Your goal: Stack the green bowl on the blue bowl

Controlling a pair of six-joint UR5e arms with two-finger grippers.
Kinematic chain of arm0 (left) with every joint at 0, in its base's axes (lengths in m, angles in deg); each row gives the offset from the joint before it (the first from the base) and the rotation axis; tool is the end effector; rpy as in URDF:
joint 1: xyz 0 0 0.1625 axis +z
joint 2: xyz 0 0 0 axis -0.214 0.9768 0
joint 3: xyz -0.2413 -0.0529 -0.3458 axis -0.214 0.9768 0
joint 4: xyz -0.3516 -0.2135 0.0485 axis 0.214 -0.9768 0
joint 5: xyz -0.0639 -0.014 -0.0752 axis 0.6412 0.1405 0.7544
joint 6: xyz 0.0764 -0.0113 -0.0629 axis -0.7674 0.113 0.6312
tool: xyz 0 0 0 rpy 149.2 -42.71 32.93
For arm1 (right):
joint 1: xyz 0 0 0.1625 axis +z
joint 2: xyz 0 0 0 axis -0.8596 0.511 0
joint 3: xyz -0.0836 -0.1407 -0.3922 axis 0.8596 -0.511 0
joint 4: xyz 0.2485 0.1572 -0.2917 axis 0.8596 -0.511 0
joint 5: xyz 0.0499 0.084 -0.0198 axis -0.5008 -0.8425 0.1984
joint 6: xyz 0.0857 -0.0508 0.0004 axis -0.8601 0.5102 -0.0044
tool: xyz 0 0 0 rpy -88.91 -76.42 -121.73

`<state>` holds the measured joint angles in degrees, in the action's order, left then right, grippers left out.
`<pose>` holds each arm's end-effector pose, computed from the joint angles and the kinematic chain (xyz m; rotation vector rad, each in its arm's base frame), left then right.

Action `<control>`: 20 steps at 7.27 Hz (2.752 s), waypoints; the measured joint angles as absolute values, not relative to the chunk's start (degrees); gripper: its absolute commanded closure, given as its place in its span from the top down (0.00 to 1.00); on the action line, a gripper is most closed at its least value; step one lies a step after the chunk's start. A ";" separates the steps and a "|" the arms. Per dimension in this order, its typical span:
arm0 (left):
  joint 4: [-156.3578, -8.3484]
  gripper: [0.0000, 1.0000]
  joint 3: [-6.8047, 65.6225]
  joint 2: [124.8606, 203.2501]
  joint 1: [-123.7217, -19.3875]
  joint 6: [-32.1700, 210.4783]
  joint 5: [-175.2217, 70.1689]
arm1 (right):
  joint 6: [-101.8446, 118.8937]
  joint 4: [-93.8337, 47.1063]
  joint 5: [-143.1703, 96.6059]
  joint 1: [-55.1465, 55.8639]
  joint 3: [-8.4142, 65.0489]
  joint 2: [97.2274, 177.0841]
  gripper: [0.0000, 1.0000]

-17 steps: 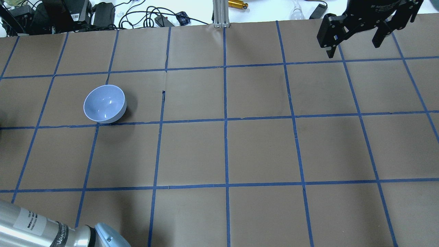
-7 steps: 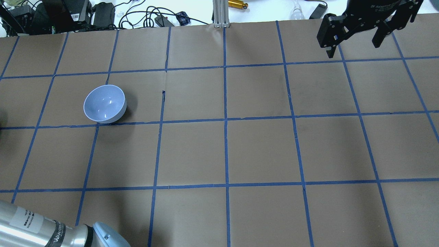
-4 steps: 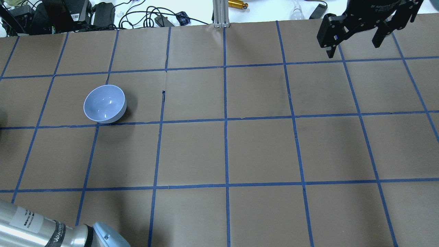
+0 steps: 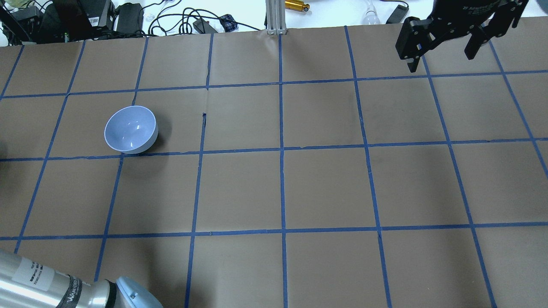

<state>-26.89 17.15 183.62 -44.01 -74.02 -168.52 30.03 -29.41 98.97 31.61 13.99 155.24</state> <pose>0.5444 -0.4831 0.2117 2.2175 2.2157 0.1271 0.1251 -0.5040 0.5560 0.1486 -2.9752 0.0462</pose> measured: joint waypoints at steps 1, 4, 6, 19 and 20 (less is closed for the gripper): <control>-26.90 0.00 17.22 183.55 -44.00 -74.09 -168.54 | 30.04 -29.41 98.97 31.61 13.98 155.24 1.00; -26.90 0.00 17.28 183.41 -44.01 -74.19 -168.55 | 30.03 -29.41 98.97 31.60 13.99 155.24 1.00; -26.83 0.00 17.28 183.45 -44.07 -74.20 -168.54 | 30.04 -29.41 98.97 31.61 13.99 155.24 1.00; -38.52 0.00 21.83 166.24 -56.86 -73.99 -162.82 | 30.03 -29.41 98.97 31.61 13.98 155.24 1.00; -38.99 0.00 25.03 163.08 -60.15 -73.08 -162.49 | 30.04 -29.41 98.97 31.60 13.99 155.24 1.00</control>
